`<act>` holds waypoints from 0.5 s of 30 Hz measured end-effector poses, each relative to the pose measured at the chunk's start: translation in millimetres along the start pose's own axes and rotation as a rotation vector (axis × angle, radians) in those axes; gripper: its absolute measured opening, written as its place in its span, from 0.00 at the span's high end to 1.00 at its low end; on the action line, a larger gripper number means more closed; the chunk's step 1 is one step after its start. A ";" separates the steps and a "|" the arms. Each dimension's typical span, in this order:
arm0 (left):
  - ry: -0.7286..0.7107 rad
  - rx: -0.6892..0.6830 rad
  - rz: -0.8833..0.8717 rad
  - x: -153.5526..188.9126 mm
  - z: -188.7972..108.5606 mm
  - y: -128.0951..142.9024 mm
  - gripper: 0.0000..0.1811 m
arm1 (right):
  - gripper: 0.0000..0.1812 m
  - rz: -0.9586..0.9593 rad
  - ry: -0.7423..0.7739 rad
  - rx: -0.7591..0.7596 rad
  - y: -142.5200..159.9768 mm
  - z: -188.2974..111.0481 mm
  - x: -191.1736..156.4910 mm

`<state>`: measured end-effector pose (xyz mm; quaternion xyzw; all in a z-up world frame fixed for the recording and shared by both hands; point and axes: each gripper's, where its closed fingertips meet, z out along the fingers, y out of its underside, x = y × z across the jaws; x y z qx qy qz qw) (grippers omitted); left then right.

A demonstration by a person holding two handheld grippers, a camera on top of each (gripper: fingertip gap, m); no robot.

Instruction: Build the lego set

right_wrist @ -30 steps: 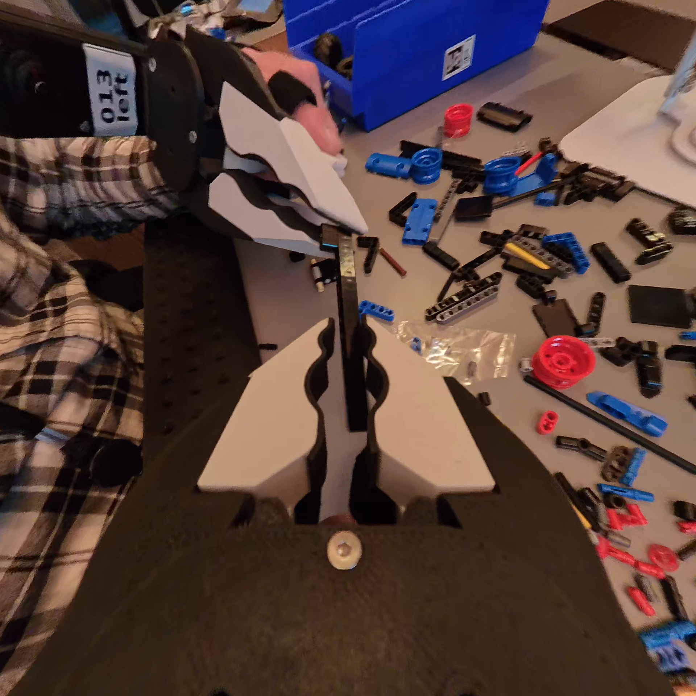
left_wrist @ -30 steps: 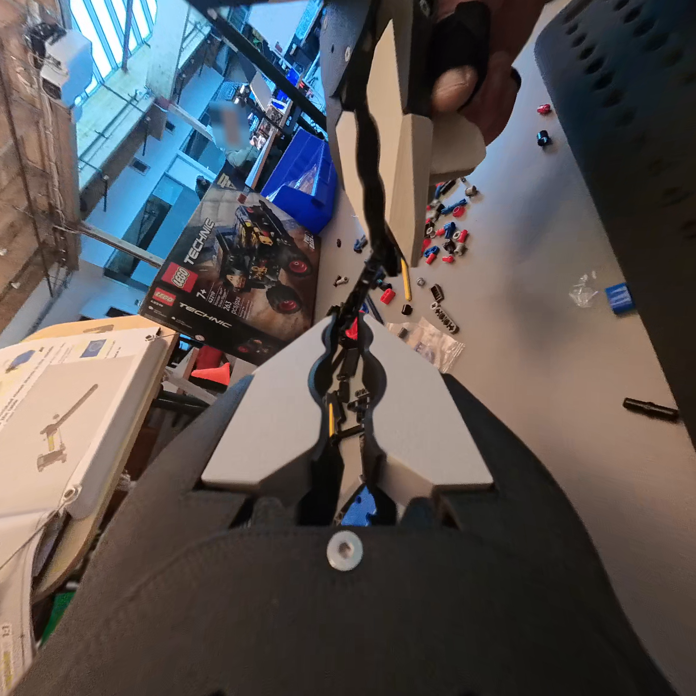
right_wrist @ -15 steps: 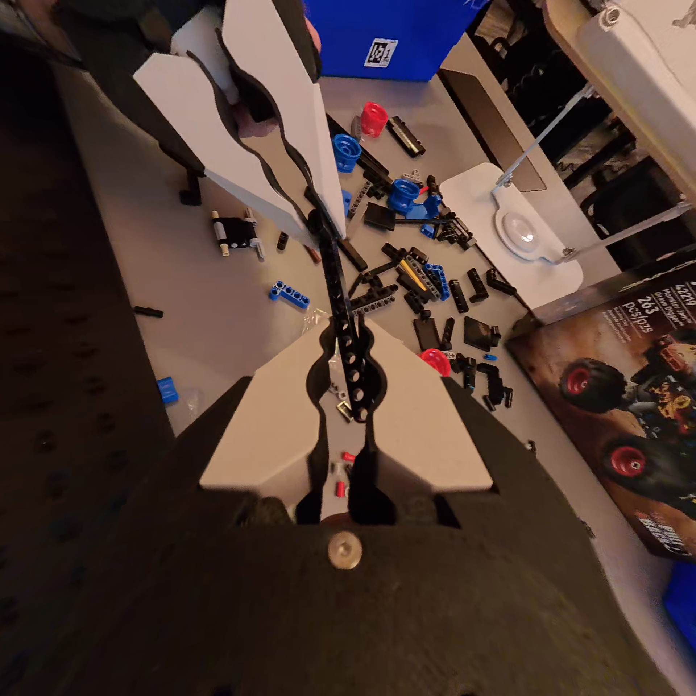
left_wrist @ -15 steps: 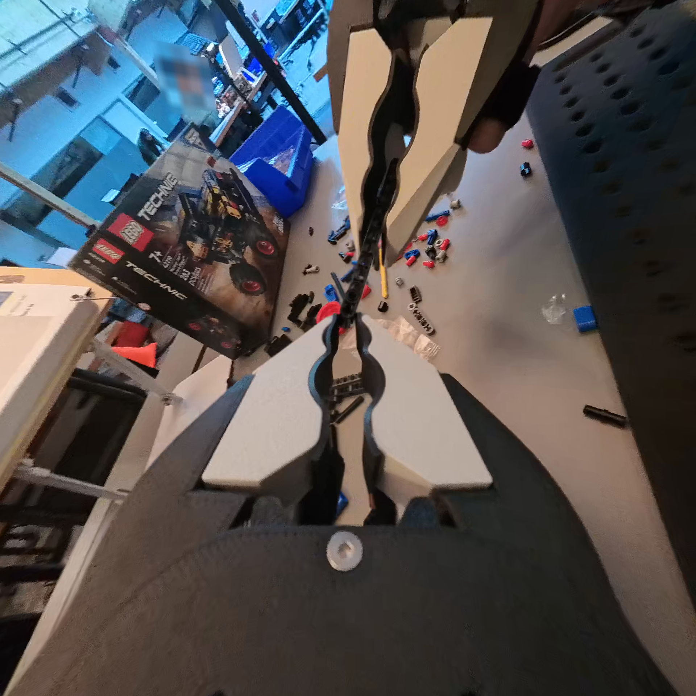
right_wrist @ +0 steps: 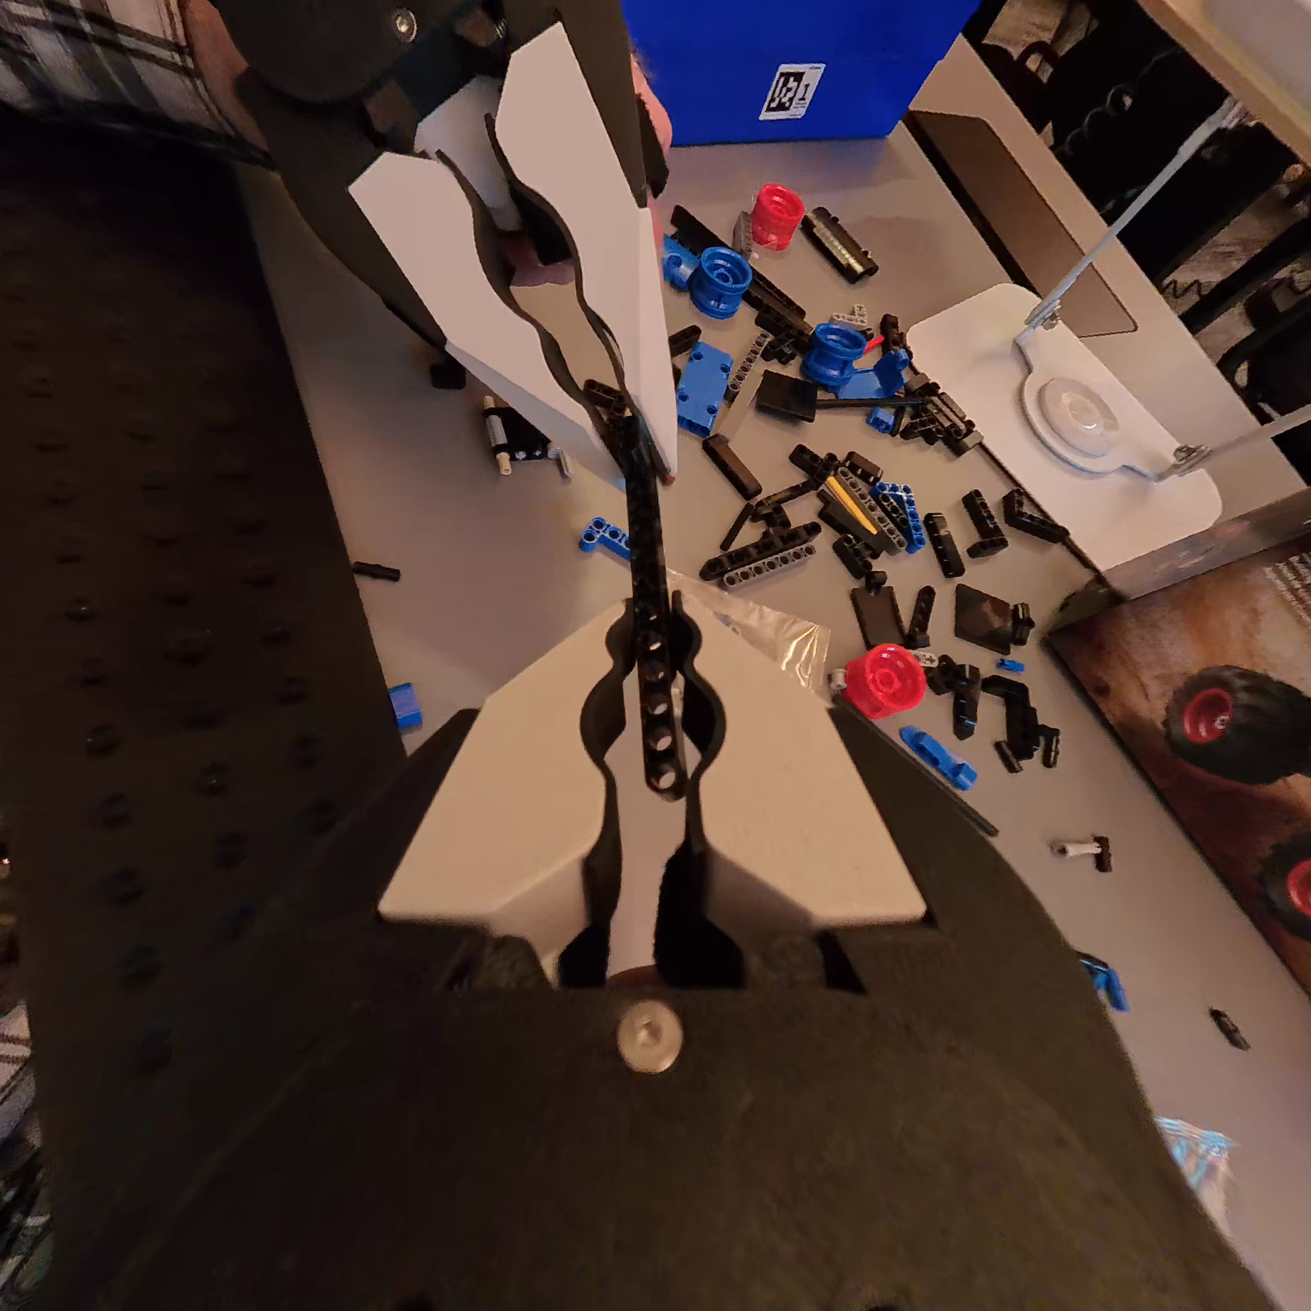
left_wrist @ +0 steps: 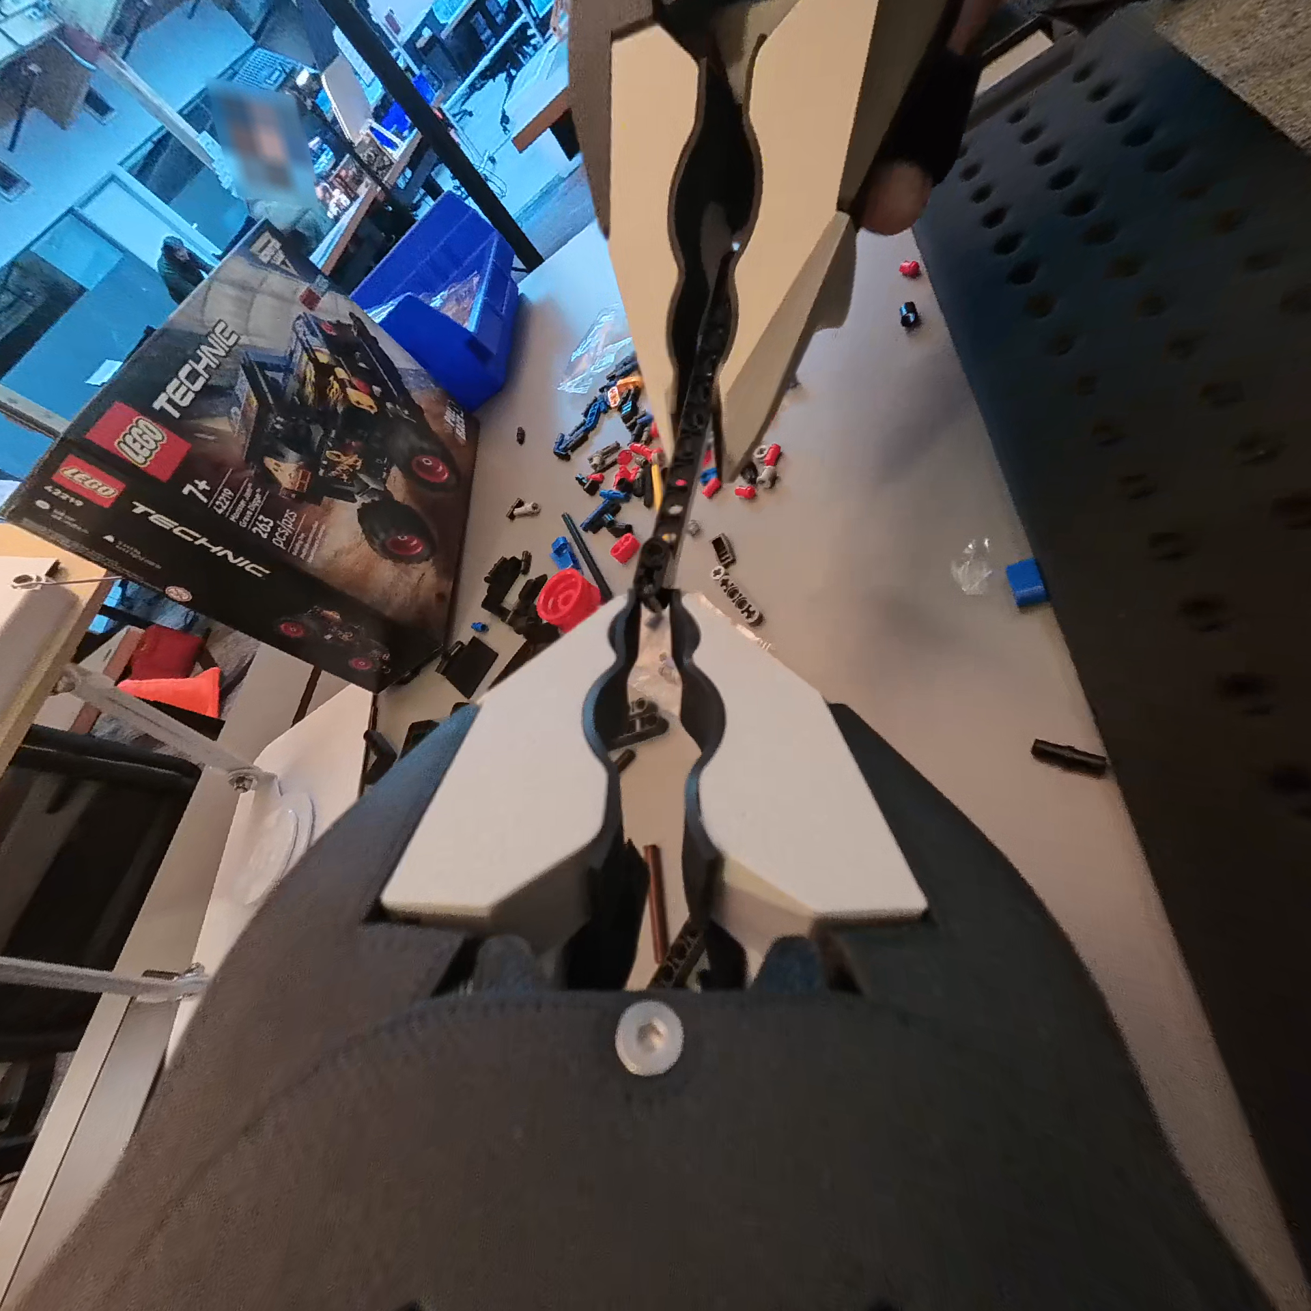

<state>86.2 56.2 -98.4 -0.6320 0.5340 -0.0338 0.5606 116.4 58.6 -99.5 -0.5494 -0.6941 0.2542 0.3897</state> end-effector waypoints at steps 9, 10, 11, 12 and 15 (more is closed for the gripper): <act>0.053 -0.032 0.040 6.2 -10.1 -1.6 0.97 | 0.82 0.041 -0.001 0.077 -9.8 -3.4 3.9; 0.051 -0.051 0.060 5.3 -12.7 0.4 0.97 | 0.81 0.038 -0.006 0.090 -12.8 -4.7 3.4; 0.051 -0.068 0.065 3.9 -16.4 1.6 0.97 | 0.81 0.034 -0.006 0.099 -15.4 -6.3 3.7; 0.062 -0.076 0.055 3.8 -21.5 1.5 0.97 | 0.81 0.030 -0.004 0.105 -17.5 -7.9 4.0; 0.100 -0.097 0.002 5.1 -43.4 2.9 0.97 | 0.81 0.026 -0.009 0.135 -22.9 -13.4 3.1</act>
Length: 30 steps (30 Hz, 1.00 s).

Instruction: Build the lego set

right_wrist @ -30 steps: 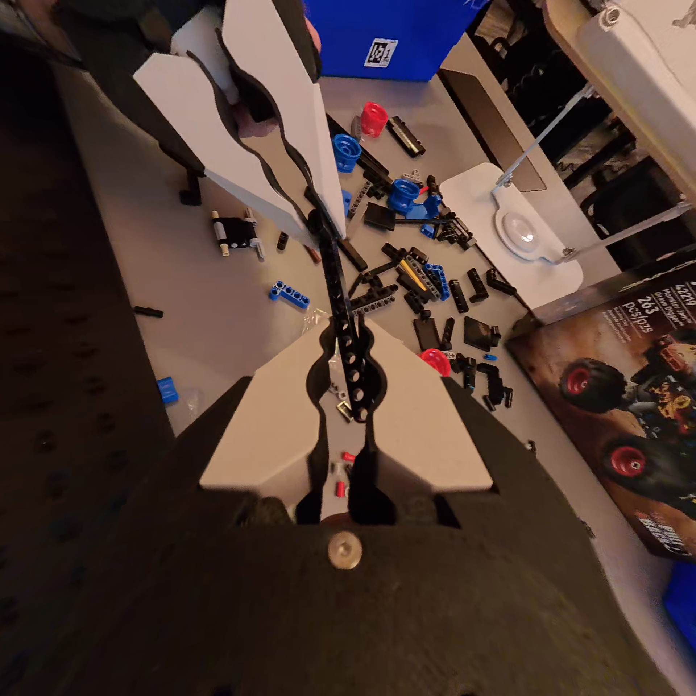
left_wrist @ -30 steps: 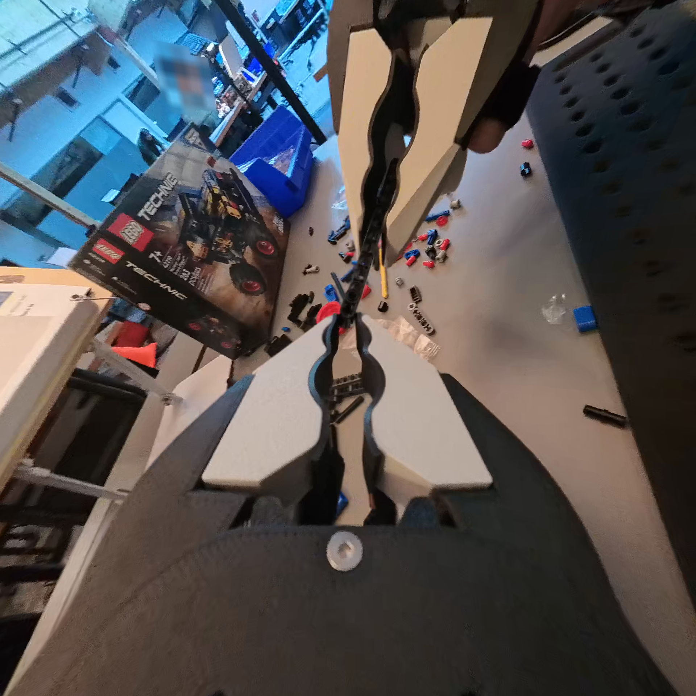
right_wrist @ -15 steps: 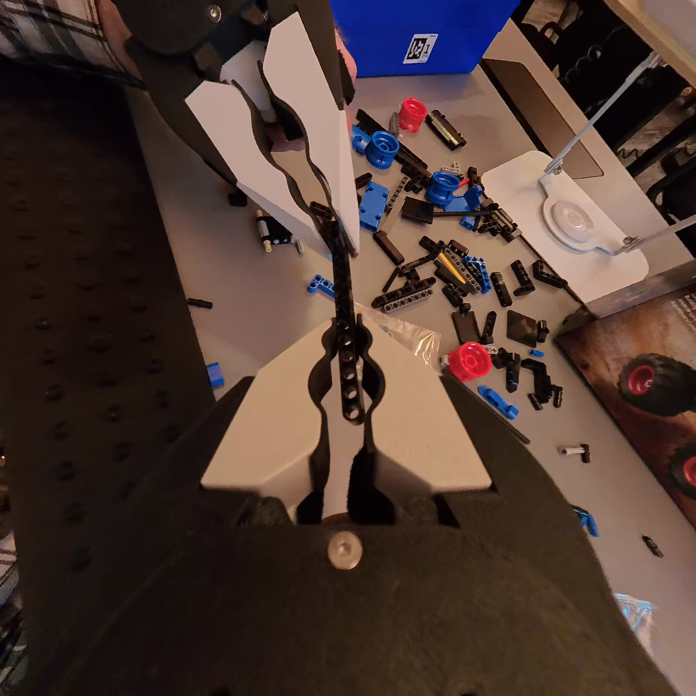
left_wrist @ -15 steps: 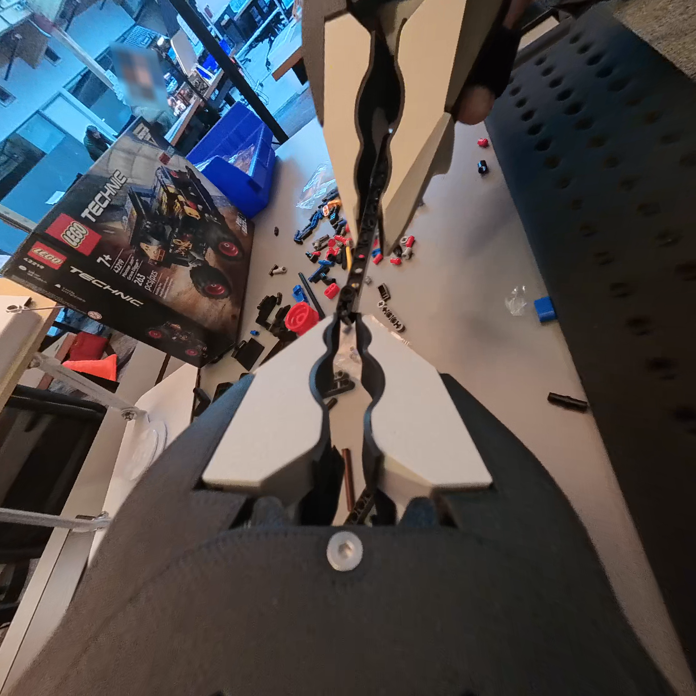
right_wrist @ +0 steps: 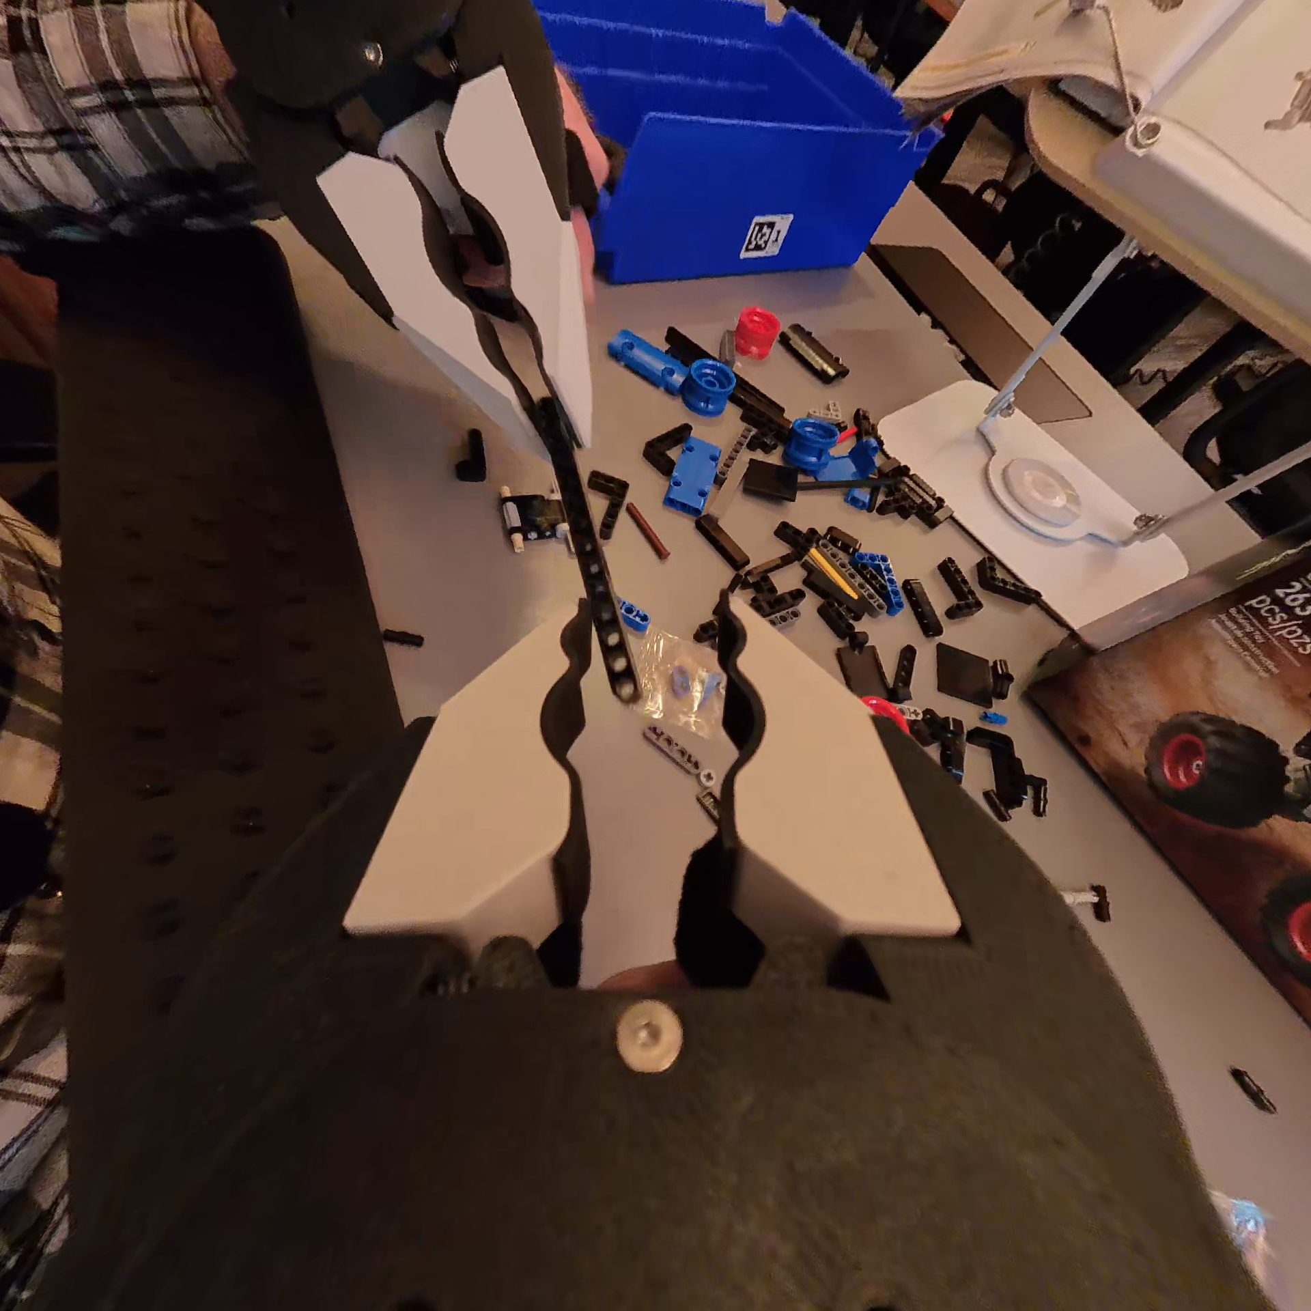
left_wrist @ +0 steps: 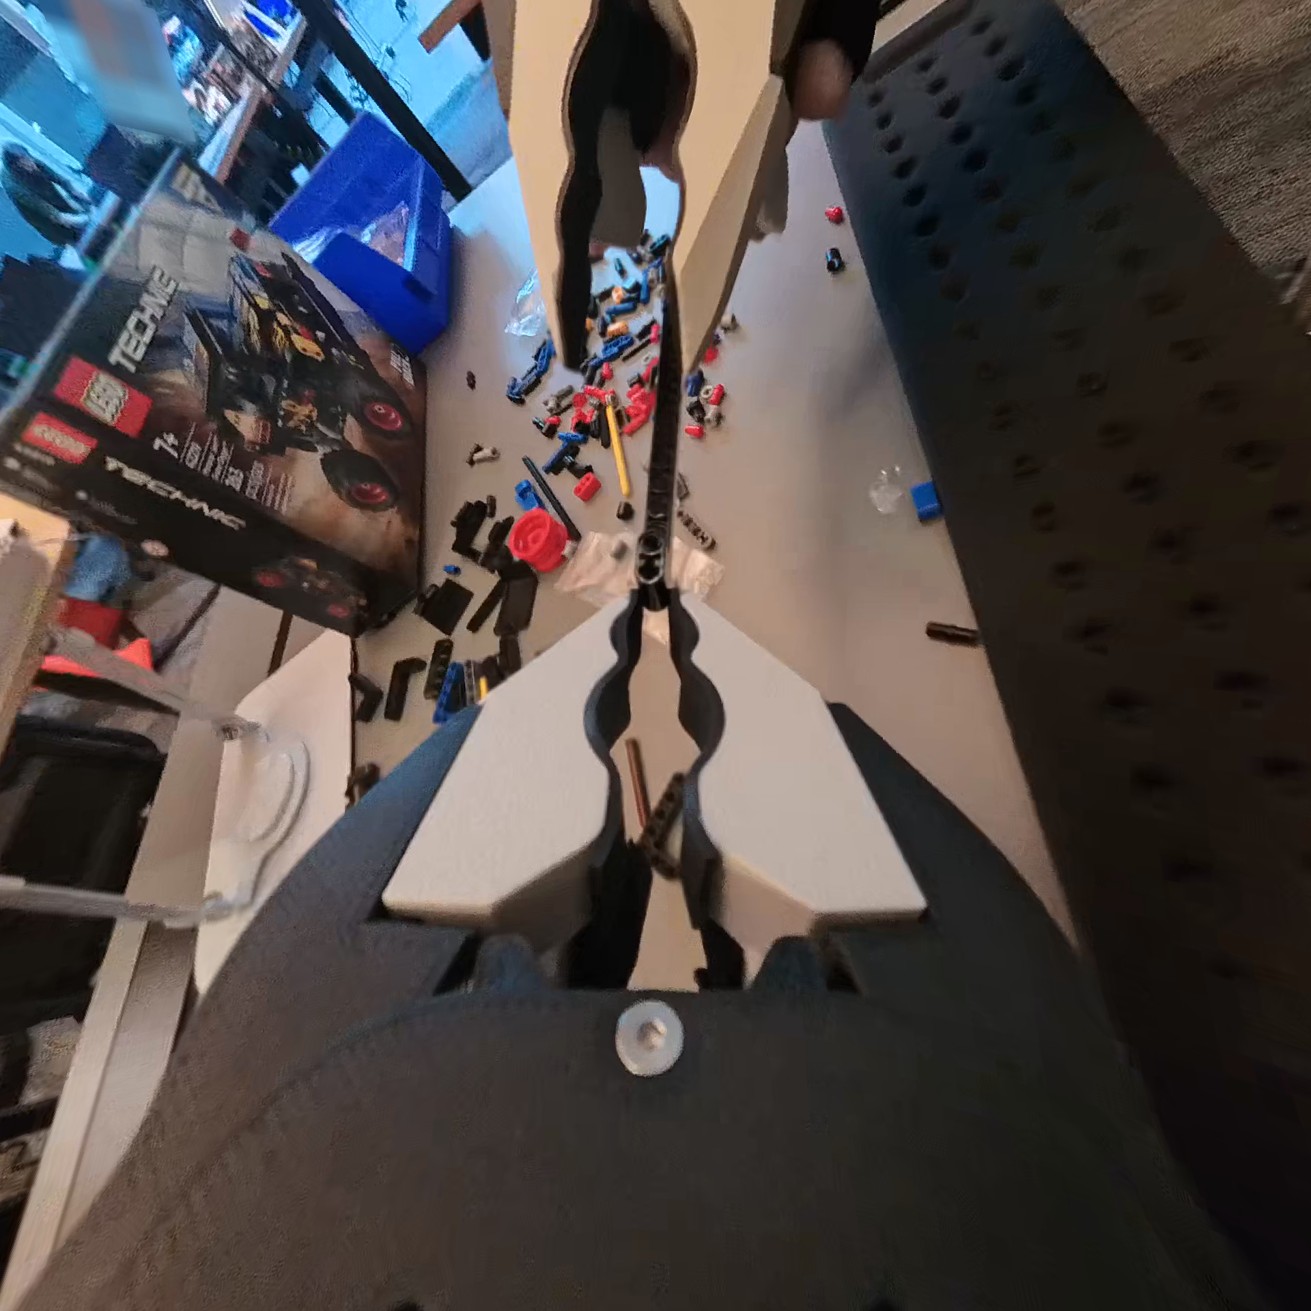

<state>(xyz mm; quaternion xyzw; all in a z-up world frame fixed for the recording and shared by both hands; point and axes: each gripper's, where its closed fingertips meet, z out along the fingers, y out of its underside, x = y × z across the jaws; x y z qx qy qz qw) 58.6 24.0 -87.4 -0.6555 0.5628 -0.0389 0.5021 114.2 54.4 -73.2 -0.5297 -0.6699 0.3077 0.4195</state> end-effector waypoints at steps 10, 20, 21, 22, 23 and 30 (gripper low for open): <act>0.138 -0.169 -0.214 39.6 -41.7 55.3 0.97 | 0.82 0.022 -0.035 0.027 1.2 4.4 -2.0; 0.217 -0.256 -0.319 67.3 -45.2 89.7 0.97 | 0.82 0.039 -0.037 0.011 9.7 3.7 -1.5; 0.230 -0.257 -0.323 70.5 -44.5 91.0 0.97 | 0.83 0.042 -0.038 0.012 10.1 4.1 -1.8; 0.240 -0.266 -0.327 73.4 -43.7 93.3 0.97 | 0.83 0.042 -0.039 0.012 10.5 4.8 -2.5; 0.247 -0.278 -0.326 75.9 -42.7 96.0 0.97 | 0.83 0.042 -0.041 0.010 11.3 5.5 -3.4; 0.261 -0.274 -0.344 78.2 -38.1 99.8 0.96 | 0.83 0.042 -0.049 -0.005 16.2 9.0 -6.5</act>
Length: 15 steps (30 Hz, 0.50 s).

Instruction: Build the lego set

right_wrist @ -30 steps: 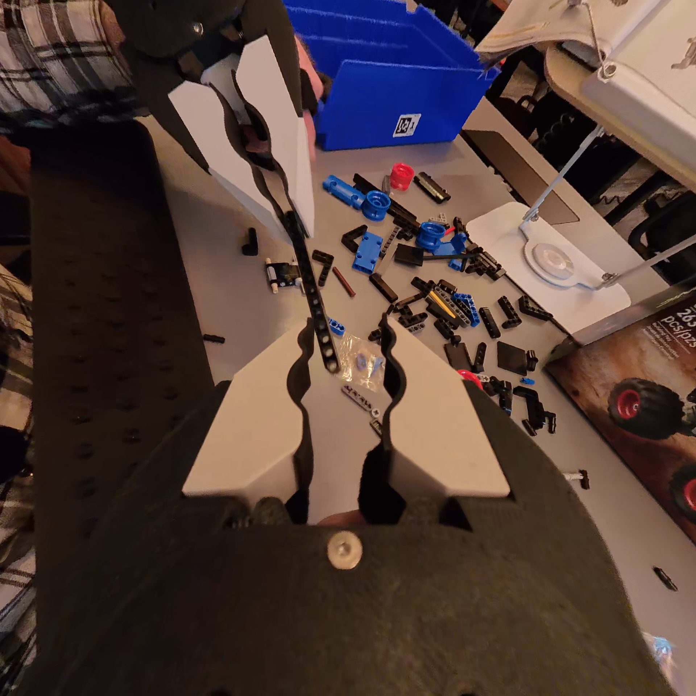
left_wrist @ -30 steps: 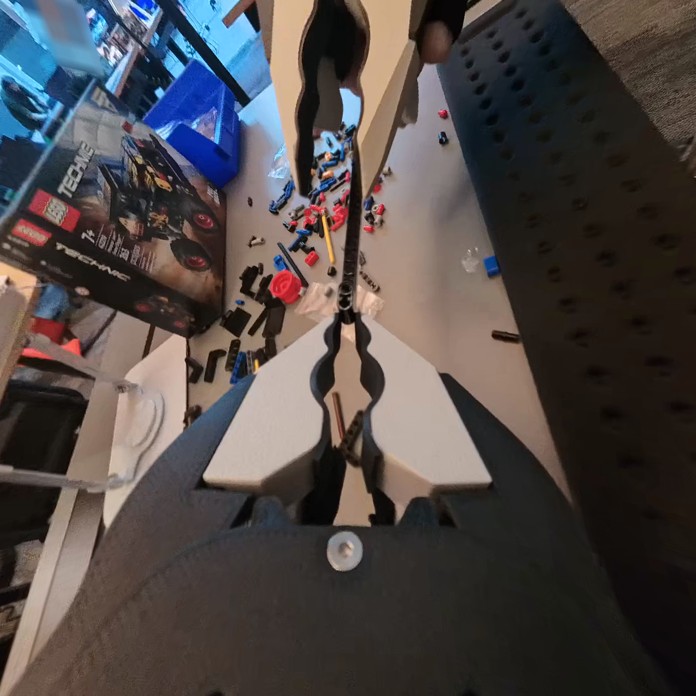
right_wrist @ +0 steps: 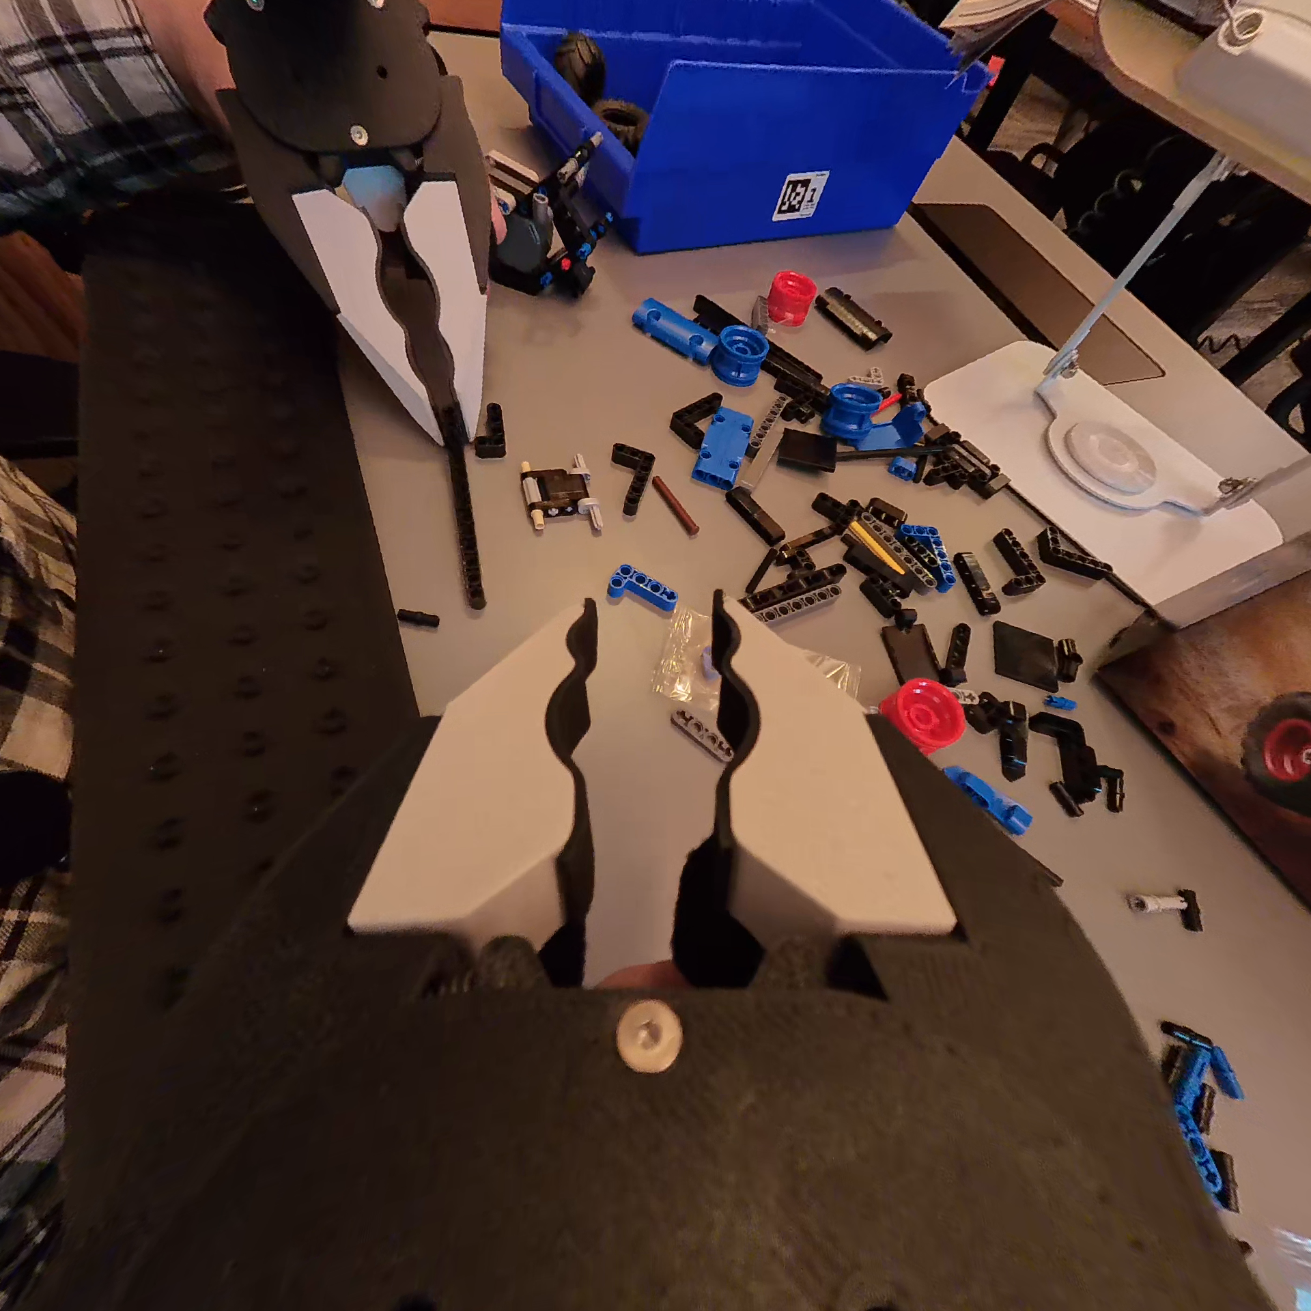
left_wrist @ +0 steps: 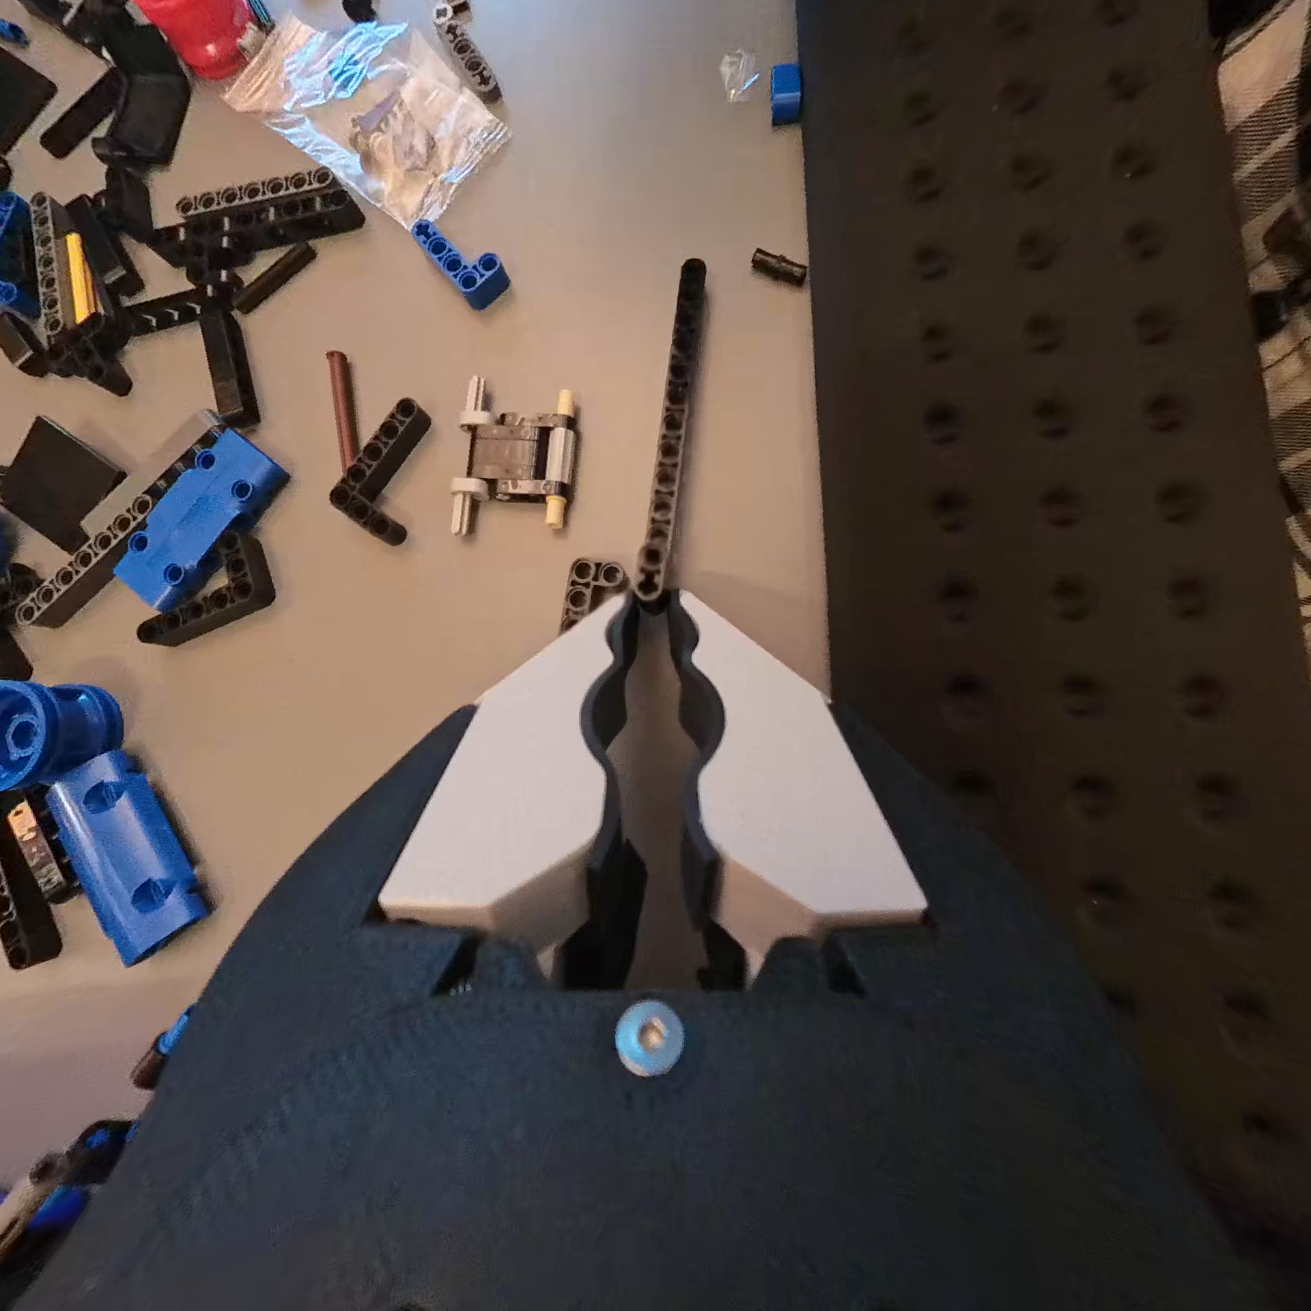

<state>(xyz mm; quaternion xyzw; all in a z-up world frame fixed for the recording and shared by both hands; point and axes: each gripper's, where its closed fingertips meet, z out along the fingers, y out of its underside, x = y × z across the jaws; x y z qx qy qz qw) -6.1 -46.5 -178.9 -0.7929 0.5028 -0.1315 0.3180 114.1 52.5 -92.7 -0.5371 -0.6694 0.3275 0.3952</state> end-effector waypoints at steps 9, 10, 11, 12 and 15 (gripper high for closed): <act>-0.045 0.001 -0.002 -7.4 -1.1 0.1 0.89 | 0.83 0.006 -0.003 -0.002 2.3 1.8 -0.8; -0.056 -0.001 -0.007 -9.5 -2.4 1.5 0.87 | 0.83 0.006 -0.003 -0.001 2.3 1.7 -0.7; -0.065 0.000 -0.014 -11.0 -3.9 2.8 0.86 | 0.83 0.007 -0.002 -0.001 2.3 1.5 -0.6; -0.067 0.008 -0.020 -11.3 -5.6 2.7 0.85 | 0.83 0.008 0.000 0.000 2.1 1.2 -0.3; -0.093 0.038 -0.032 -13.6 -12.2 0.0 0.83 | 0.83 0.005 0.006 -0.003 2.2 -0.7 0.9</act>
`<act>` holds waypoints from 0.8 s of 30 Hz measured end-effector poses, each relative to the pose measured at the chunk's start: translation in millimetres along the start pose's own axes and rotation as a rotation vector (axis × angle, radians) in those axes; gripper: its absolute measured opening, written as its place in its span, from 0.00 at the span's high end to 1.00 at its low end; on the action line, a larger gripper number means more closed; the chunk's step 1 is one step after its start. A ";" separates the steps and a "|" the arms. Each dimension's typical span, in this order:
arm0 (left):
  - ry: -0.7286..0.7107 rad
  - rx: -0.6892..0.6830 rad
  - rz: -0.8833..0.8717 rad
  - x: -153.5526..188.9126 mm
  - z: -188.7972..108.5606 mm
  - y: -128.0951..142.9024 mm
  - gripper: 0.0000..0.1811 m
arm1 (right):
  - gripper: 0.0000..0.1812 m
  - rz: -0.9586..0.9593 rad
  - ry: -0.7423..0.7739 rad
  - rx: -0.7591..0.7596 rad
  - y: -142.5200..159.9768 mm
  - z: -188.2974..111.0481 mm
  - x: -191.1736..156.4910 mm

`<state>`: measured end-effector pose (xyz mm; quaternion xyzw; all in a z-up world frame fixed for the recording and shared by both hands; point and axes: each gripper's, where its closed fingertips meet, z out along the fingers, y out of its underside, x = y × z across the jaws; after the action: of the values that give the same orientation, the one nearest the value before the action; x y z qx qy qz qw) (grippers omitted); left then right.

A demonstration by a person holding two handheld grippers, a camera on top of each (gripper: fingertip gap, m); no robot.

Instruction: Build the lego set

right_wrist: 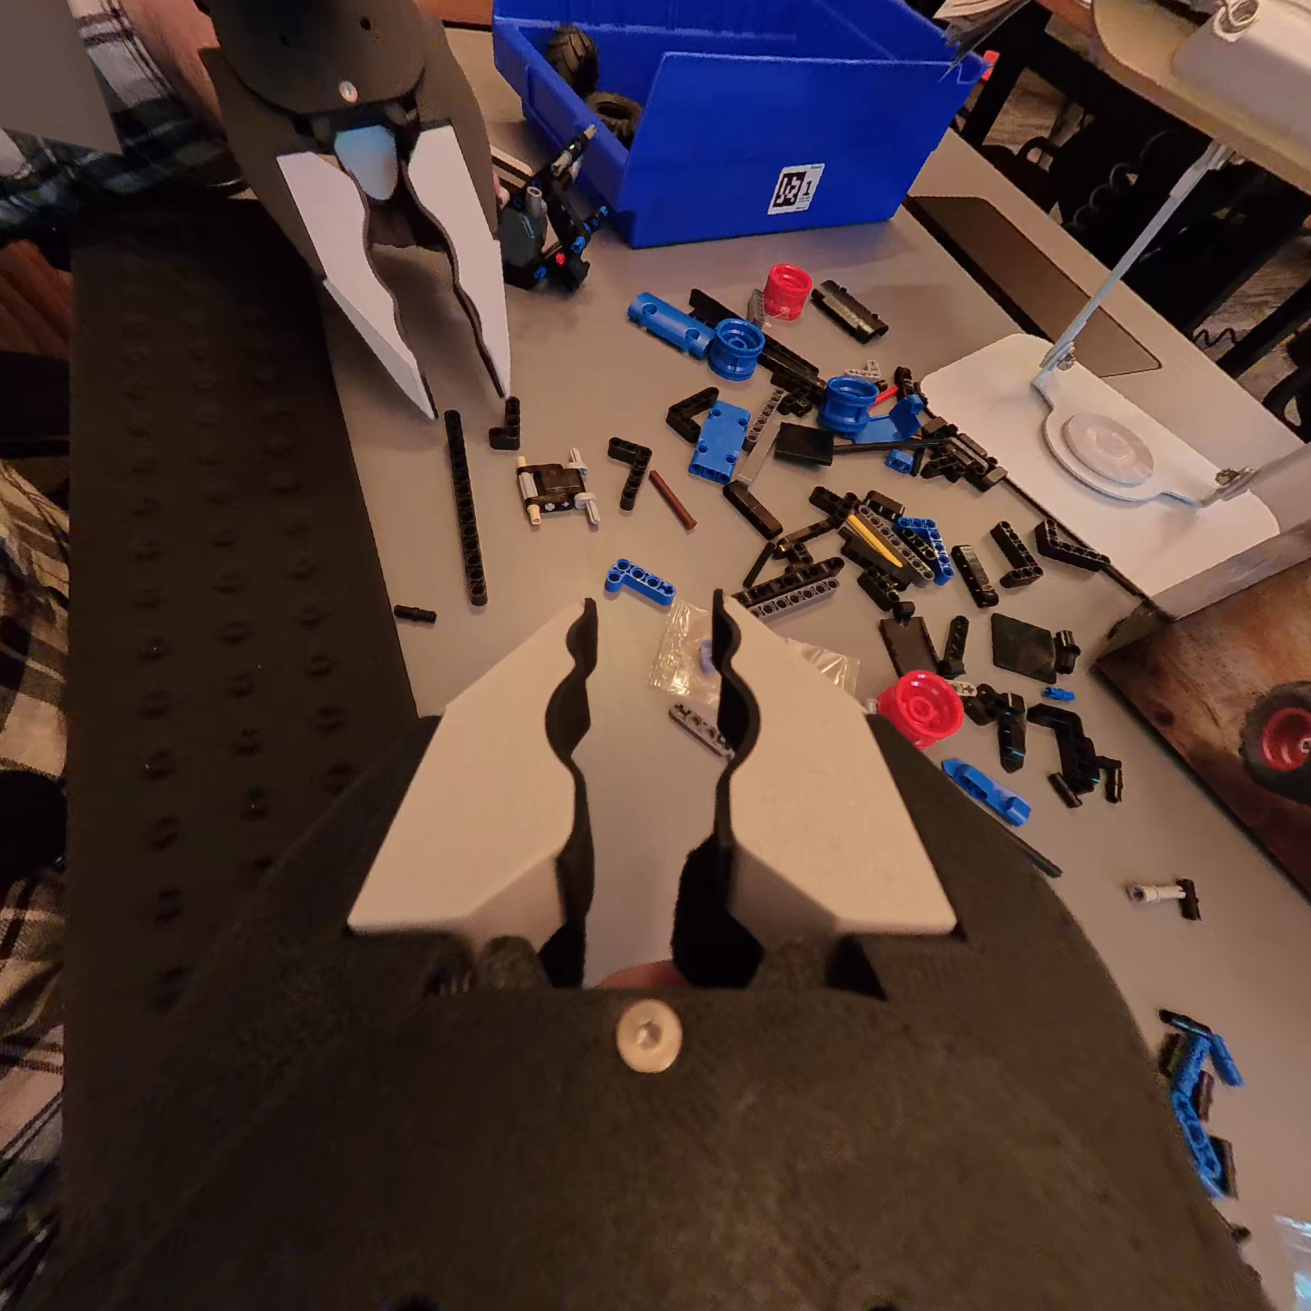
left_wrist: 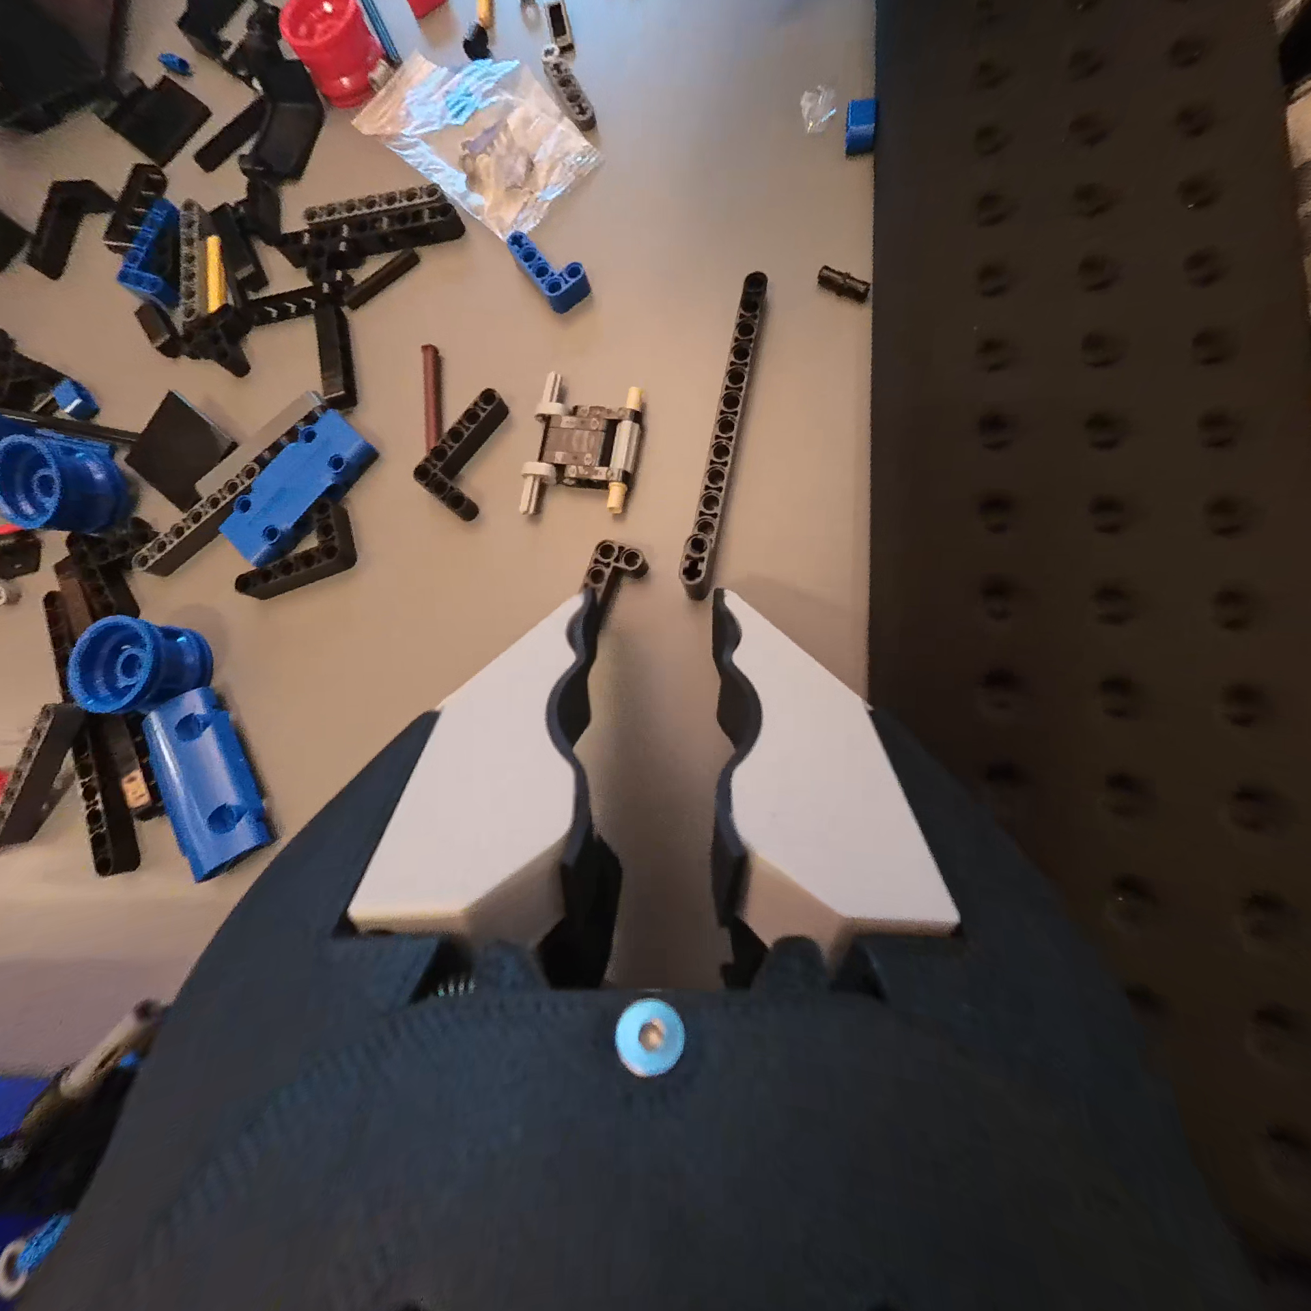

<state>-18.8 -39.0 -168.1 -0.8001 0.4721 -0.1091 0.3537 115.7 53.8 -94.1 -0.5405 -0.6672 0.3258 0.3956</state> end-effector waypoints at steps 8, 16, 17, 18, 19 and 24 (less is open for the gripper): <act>-0.051 0.015 0.009 -0.6 -10.2 0.3 0.84 | 0.83 0.005 0.020 -0.003 2.6 -6.1 2.2; -0.080 0.029 0.024 -2.9 -8.8 -5.4 0.84 | 0.83 -0.002 0.024 -0.011 3.3 -6.6 0.2; -0.088 0.035 0.020 -4.5 -10.6 -6.5 0.84 | 0.83 -0.001 0.026 -0.011 3.6 -7.2 0.5; -0.096 0.035 0.019 -5.8 -11.7 -7.2 0.84 | 0.83 0.000 0.028 -0.012 3.9 -7.8 1.0; -0.107 0.030 0.022 -7.2 -12.4 -7.2 0.85 | 0.83 0.000 0.031 -0.014 4.4 -8.0 1.5; -0.157 -0.016 0.026 -15.0 -10.7 -4.2 0.86 | 0.83 -0.025 0.052 -0.050 8.5 -4.4 4.0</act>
<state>-29.4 -30.2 -155.1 -0.8029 0.4539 -0.0376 0.3846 123.1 59.5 -98.7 -0.5502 -0.6715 0.2898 0.4030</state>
